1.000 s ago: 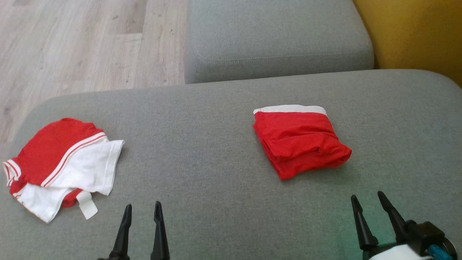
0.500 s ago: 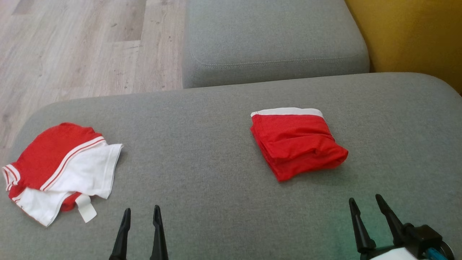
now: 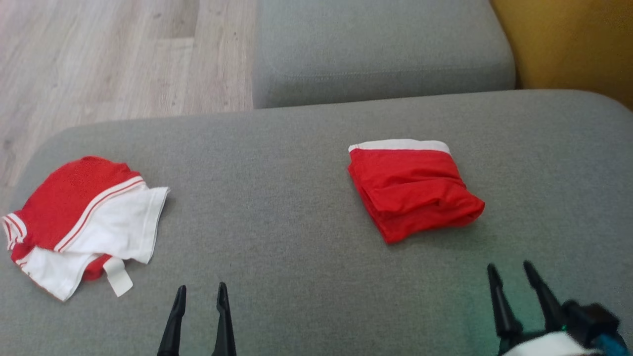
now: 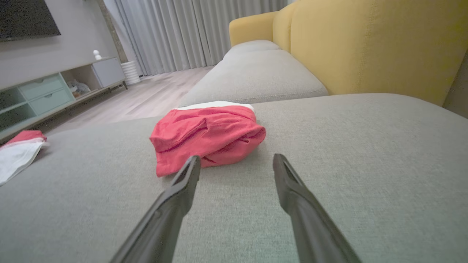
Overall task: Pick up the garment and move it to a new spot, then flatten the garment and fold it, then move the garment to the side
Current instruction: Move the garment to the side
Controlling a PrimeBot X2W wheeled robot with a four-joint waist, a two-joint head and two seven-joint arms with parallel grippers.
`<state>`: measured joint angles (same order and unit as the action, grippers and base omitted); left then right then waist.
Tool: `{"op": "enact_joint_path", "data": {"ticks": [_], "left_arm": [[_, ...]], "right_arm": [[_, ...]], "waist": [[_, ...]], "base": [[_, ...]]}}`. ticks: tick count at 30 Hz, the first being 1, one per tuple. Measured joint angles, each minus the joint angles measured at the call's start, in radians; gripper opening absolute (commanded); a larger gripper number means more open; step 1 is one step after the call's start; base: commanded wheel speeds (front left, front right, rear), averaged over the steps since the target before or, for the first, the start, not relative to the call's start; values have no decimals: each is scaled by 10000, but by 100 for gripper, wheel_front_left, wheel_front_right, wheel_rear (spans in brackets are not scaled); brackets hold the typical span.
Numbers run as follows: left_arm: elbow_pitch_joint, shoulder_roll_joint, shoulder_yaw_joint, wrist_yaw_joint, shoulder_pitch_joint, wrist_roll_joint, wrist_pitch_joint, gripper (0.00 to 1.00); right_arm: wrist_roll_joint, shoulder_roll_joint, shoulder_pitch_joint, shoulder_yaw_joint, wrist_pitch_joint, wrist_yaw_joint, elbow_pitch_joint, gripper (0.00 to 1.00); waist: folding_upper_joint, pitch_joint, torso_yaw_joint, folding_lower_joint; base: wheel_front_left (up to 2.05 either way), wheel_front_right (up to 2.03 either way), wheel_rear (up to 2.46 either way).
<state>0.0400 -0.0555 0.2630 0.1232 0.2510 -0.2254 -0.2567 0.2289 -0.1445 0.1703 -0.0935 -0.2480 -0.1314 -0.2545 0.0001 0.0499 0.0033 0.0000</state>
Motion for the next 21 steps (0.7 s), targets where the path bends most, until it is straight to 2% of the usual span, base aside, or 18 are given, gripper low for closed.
{"op": "enact_joint_path", "data": {"ticks": [3, 8, 16, 21], "left_arm": [[31, 0, 54, 2, -11, 59, 0, 100], [54, 0, 299, 15, -152, 67, 0, 100], [48, 8, 744, 125, -1354, 151, 0, 100], [140, 19, 1041, 221, -1778, 140, 0, 100]], "right_arm": [[577, -130, -368, -31, 0, 0, -23, 100], [1361, -1018, -2077, -550, 316, 0, -407, 100], [3131, -2497, -5592, -1530, 3081, 0, -1609, 100], [4280, -3064, -6611, -2270, 4401, 0, -2665, 100]], "waist": [[0, -188, 48, 0], [0, -634, 92, 0], [0, -1828, 168, 3], [-1, -2390, 328, 3]], "base": [[0, 0, 0], [0, 0, 0], [0, 0, 0], [0, 0, 0]]}}
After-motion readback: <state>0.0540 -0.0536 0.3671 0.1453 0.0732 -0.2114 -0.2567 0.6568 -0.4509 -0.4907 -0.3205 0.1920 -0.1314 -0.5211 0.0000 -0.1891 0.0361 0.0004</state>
